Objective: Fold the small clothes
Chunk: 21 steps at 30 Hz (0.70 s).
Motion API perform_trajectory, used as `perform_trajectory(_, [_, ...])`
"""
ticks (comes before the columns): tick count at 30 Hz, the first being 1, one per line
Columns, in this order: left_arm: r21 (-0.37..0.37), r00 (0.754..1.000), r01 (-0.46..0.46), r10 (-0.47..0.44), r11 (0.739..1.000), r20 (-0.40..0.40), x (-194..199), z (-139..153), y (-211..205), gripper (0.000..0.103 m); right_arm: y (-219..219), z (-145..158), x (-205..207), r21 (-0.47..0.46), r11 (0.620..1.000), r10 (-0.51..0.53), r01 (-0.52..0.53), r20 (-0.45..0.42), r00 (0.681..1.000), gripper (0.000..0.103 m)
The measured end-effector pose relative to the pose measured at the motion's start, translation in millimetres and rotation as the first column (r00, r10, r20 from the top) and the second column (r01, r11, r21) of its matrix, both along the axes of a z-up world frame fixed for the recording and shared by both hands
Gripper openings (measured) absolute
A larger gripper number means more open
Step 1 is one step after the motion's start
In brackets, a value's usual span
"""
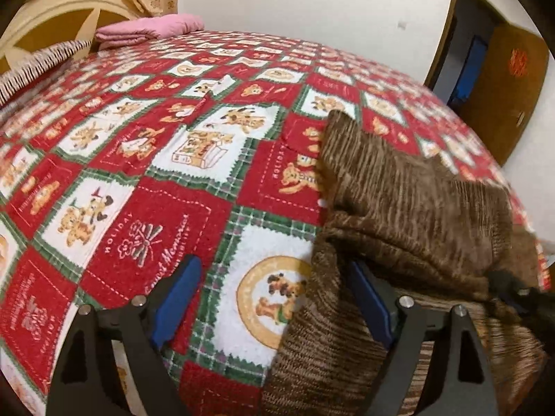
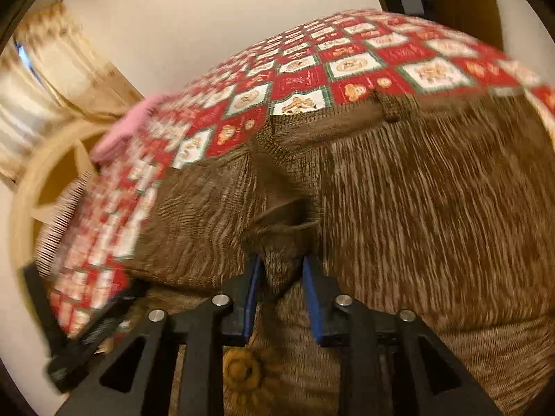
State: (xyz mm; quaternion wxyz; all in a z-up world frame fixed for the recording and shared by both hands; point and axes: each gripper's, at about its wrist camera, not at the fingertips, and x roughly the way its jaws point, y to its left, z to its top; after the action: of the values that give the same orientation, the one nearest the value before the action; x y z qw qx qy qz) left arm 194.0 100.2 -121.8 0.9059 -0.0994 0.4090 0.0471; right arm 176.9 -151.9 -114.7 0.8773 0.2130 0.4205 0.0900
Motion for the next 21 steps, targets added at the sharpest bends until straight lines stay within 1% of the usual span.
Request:
perform_trajectory(1, [0.012, 1.000, -0.008, 0.008, 1.000, -0.005, 0.7, 0.0, -1.1, 0.089, -1.3, 4.6, -0.9, -0.014, 1.000, -0.008, 0.008, -0.001, 1.000, 0.032])
perform_trajectory(2, [0.007, 1.000, -0.018, 0.018, 1.000, -0.007, 1.2, 0.2, -0.1, 0.089, -1.1, 11.1, 0.0, -0.033, 0.999, -0.011, 0.012, 0.009, 1.000, 0.043])
perform_trajectory(3, [-0.004, 1.000, -0.025, 0.025, 1.000, -0.008, 1.5, 0.2, 2.1, 0.089, -1.1, 20.7, 1.9, -0.050, 0.999, -0.008, 0.010, 0.041, 0.999, 0.051])
perform_trajectory(4, [-0.009, 1.000, -0.027, 0.027, 1.000, -0.009, 1.6, 0.4, 2.4, 0.089, -1.6, 28.5, 4.0, -0.062, 0.998, -0.009, 0.013, 0.071, 0.997, 0.068])
perform_trajectory(5, [-0.012, 1.000, -0.028, 0.028, 1.000, -0.008, 1.2, 0.4, 3.2, 0.089, -3.8, 33.3, 7.6, -0.072, 0.997, -0.016, 0.023, 0.092, 0.996, 0.072])
perform_trajectory(6, [-0.010, 1.000, -0.027, 0.027, 1.000, -0.008, 1.5, 0.3, 2.4, 0.089, -5.3, 37.4, 13.7, -0.083, 0.996, -0.025, 0.034, 0.107, 0.994, 0.072])
perform_trajectory(8, [0.003, 0.999, -0.030, 0.030, 1.000, -0.015, 2.8, 0.2, 0.5, 0.090, -6.3, 38.5, 26.5, -0.115, 0.993, -0.021, 0.033, 0.104, 0.994, 0.072])
perform_trajectory(11, [0.006, 0.998, -0.045, 0.045, 0.999, -0.033, 10.5, 0.7, -1.8, 0.096, 1.2, 27.9, 46.9, -0.211, 0.977, 0.010, -0.002, 0.040, 0.999, 0.072])
perform_trajectory(12, [0.002, 0.998, -0.054, 0.054, 0.999, -0.036, 13.1, 0.9, -1.3, 0.098, 6.6, 21.5, 51.7, -0.246, 0.969, 0.012, -0.009, 0.012, 1.000, 0.062])
perform_trajectory(13, [-0.004, 0.997, -0.068, 0.068, 0.998, -0.036, 15.3, 1.2, -0.1, 0.098, 10.8, 16.1, 52.6, -0.268, 0.963, 0.019, -0.018, -0.002, 1.000, 0.037])
perform_trajectory(14, [-0.009, 0.995, -0.097, 0.097, 0.995, -0.036, 17.3, 1.4, 2.7, 0.098, 13.3, 11.5, 51.3, -0.288, 0.957, 0.027, -0.030, -0.012, 1.000, 0.028])
perform_trajectory(15, [-0.012, 0.993, -0.110, 0.109, 0.994, -0.034, 17.5, 1.8, 4.3, 0.097, 18.3, 6.3, 48.5, -0.339, 0.940, 0.028, -0.032, -0.018, 0.999, 0.028])
perform_trajectory(17, [-0.018, 0.987, -0.161, 0.161, 0.987, -0.017, 11.9, 4.6, 12.0, 0.092, 20.7, 4.2, 40.8, -0.386, 0.922, 0.031, -0.023, 0.013, 0.999, 0.028])
perform_trajectory(19, [-0.019, 0.984, -0.175, 0.175, 0.984, -0.016, 6.2, 6.1, 17.4, 0.092, 15.6, 2.6, 37.0, -0.388, 0.922, 0.025, -0.014, 0.024, 0.999, 0.028])
perform_trajectory(21, [-0.006, 0.987, -0.160, 0.160, 0.987, -0.017, -5.4, 6.8, 21.0, 0.093, 5.3, 1.5, 35.3, -0.354, 0.935, 0.022, -0.010, 0.030, 0.999, 0.028])
